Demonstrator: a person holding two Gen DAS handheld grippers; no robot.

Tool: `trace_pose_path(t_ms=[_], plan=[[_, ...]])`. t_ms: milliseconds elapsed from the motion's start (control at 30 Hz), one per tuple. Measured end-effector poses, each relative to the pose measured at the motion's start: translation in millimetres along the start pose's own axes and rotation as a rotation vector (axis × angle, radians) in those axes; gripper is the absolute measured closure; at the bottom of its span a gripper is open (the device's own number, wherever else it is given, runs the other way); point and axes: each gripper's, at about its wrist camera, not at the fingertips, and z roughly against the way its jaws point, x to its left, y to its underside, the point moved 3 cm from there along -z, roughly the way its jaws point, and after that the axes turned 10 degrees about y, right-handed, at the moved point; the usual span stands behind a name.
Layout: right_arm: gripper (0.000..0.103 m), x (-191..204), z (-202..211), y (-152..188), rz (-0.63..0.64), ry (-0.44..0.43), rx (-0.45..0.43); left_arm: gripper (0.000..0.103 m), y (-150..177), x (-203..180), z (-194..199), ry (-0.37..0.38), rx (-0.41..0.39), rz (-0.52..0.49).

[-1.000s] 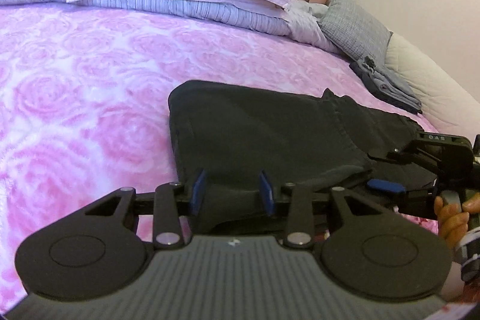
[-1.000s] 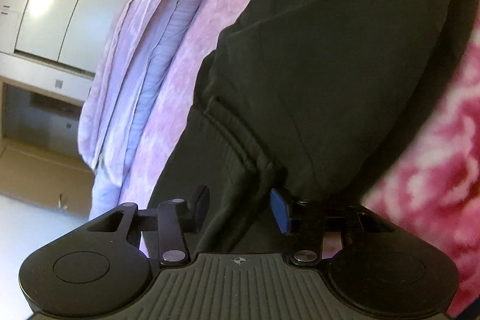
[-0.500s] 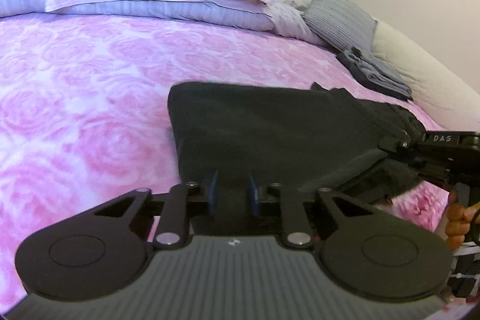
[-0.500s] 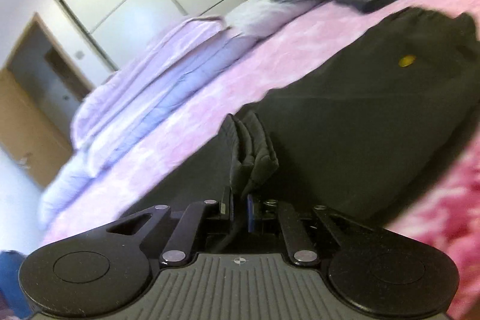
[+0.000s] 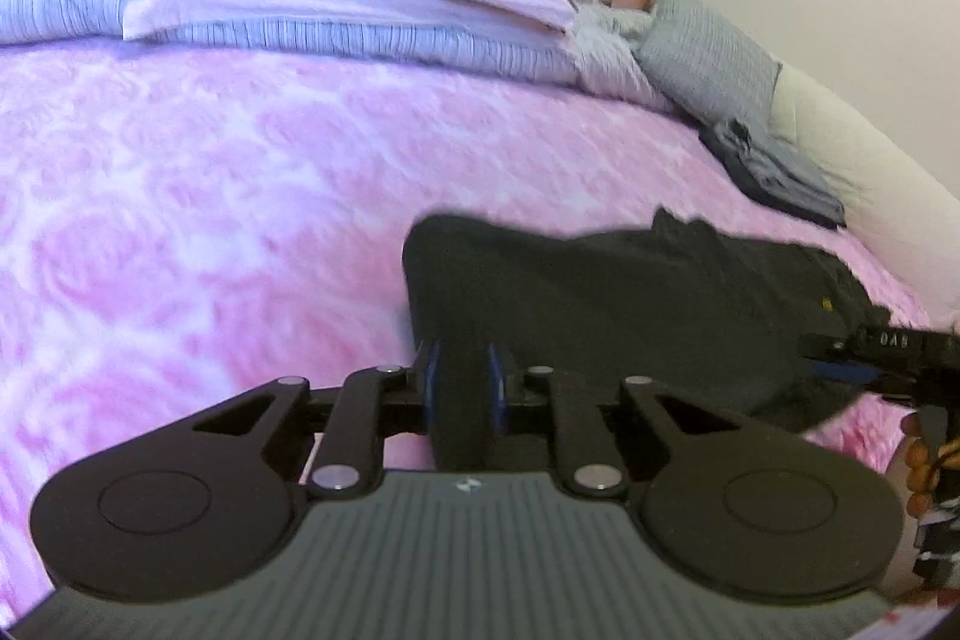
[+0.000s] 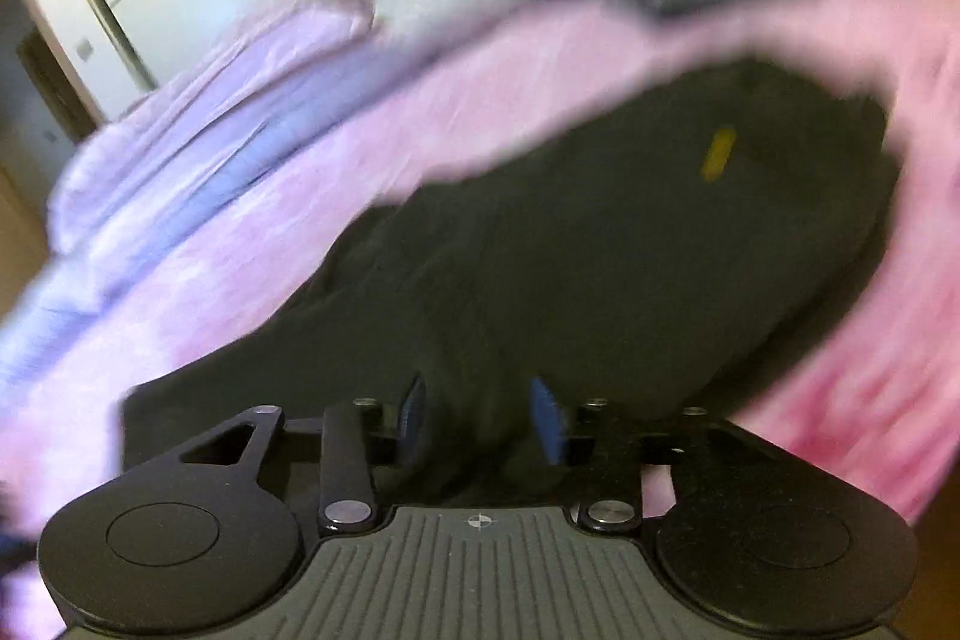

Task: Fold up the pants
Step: 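Lay the hems onto the waistband with the left gripper while the right gripper holds it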

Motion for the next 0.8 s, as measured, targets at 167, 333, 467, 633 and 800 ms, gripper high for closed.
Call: trace_pose_path(t_ms=[167, 333, 467, 633, 800], plan=[[0.072, 44, -17, -14, 0.187, -0.168, -0.076, 0.09, -26, 0, -34, -0.006, -0.008, -0.045], [0.088, 73, -69, -7, 0.346, -0.153, -0.068, 0.09, -38, 1, -88, -0.034, 0.011, -0.064], [0.091, 79, -110, 3, 0.398, -0.159, 0.011, 0.091, -30, 13, -125, -0.066, 0.073, -0.061], [0.091, 69, -94, -1, 0.364, -0.15, 0.045, 0.092, -33, 10, -119, -0.078, 0.07, -0.045], [0.09, 55, -28, 3, 0.303, -0.174, -0.029, 0.092, -18, -14, -54, -0.045, 0.005, -0.045]])
